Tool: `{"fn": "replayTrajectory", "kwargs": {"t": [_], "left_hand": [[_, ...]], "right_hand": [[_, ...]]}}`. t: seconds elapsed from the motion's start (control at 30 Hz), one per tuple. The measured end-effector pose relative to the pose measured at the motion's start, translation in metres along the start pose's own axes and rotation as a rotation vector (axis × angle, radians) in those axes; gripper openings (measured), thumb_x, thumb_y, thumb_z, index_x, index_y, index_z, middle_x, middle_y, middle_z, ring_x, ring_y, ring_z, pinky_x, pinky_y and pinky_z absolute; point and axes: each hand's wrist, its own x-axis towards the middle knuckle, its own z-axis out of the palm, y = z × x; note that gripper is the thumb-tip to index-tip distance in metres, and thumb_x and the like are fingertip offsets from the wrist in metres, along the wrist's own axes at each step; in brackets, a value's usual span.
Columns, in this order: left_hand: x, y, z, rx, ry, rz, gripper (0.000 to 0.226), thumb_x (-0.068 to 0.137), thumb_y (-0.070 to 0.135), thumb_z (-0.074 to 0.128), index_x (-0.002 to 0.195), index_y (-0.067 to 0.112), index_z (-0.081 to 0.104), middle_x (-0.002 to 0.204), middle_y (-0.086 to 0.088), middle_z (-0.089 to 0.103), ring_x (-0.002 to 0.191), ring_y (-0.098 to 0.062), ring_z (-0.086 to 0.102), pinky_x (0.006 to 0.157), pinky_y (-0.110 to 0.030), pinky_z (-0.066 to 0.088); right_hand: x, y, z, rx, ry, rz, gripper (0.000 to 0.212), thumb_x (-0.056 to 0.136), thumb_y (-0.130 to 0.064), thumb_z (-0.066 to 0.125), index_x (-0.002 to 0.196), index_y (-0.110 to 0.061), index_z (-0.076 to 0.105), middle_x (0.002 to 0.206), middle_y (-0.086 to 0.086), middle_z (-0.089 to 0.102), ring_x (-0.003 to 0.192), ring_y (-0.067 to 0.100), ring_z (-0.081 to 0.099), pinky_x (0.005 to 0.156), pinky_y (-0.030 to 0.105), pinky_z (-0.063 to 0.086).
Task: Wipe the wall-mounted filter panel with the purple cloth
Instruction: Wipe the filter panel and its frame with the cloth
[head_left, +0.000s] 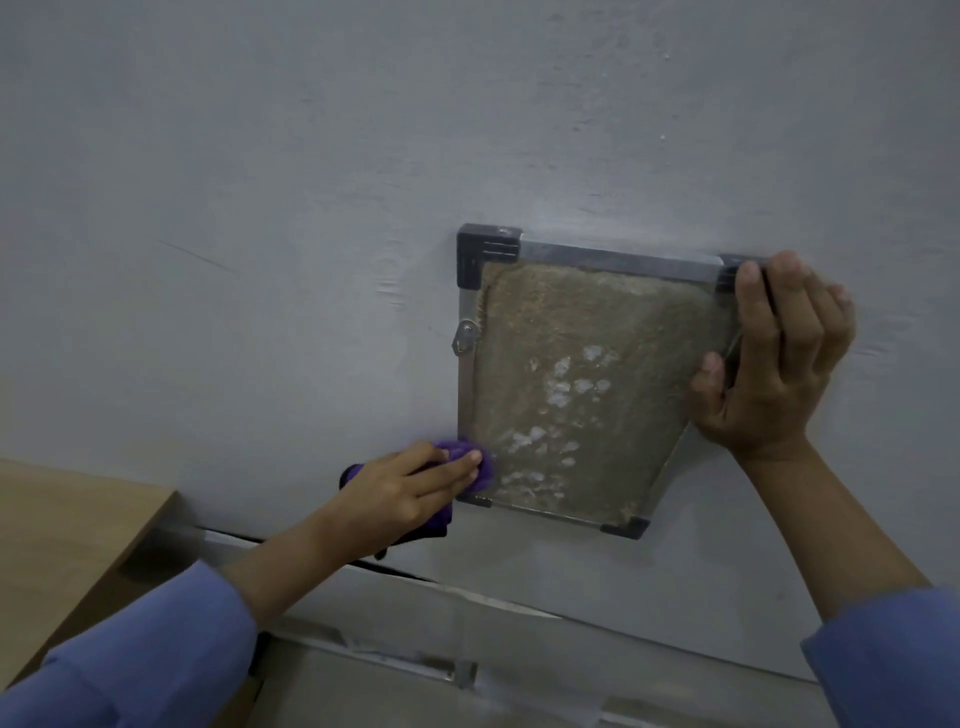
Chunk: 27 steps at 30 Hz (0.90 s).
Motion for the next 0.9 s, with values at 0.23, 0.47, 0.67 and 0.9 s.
{"fn": "replayTrajectory", "kwargs": {"t": [0.23,0.47,0.67,0.9], "left_hand": [[0.016,0.000,0.005,0.050,0.123,-0.057,0.030,0.087,0.000,0.060,0.116,-0.006,0.063,0.123,-0.015,0.062,0.086,-0.029,0.068,0.078,-0.036,0.056],[0.009,0.025,0.019,0.016,-0.030,-0.046,0.028,0.070,0.007,0.076,0.098,0.005,0.076,0.111,-0.004,0.071,0.073,-0.021,0.068,0.060,-0.027,0.057],[0.013,0.012,0.002,0.075,0.092,-0.090,0.028,0.087,0.004,0.053,0.108,-0.004,0.069,0.116,-0.014,0.067,0.077,-0.027,0.066,0.073,-0.032,0.057],[0.006,0.034,0.029,-0.010,-0.046,-0.088,0.044,0.056,0.007,0.089,0.098,0.003,0.075,0.108,-0.007,0.072,0.074,-0.023,0.068,0.053,-0.029,0.056]], "right_hand": [[0.001,-0.001,0.000,0.010,0.006,0.002,0.055,0.086,-0.026,0.037,0.137,-0.004,0.040,0.136,0.017,0.037,0.127,0.032,0.036,0.108,0.046,0.027],[0.001,0.000,-0.001,-0.006,0.005,0.000,0.057,0.085,-0.025,0.038,0.137,-0.003,0.040,0.136,0.018,0.037,0.126,0.034,0.038,0.109,0.045,0.026],[0.000,0.000,-0.001,-0.013,0.007,0.003,0.057,0.085,-0.025,0.038,0.138,-0.004,0.039,0.136,0.018,0.037,0.127,0.033,0.038,0.111,0.044,0.025],[-0.001,0.000,-0.001,-0.010,0.007,-0.001,0.057,0.085,-0.025,0.038,0.138,-0.004,0.039,0.137,0.018,0.036,0.127,0.032,0.037,0.111,0.043,0.024]]}}
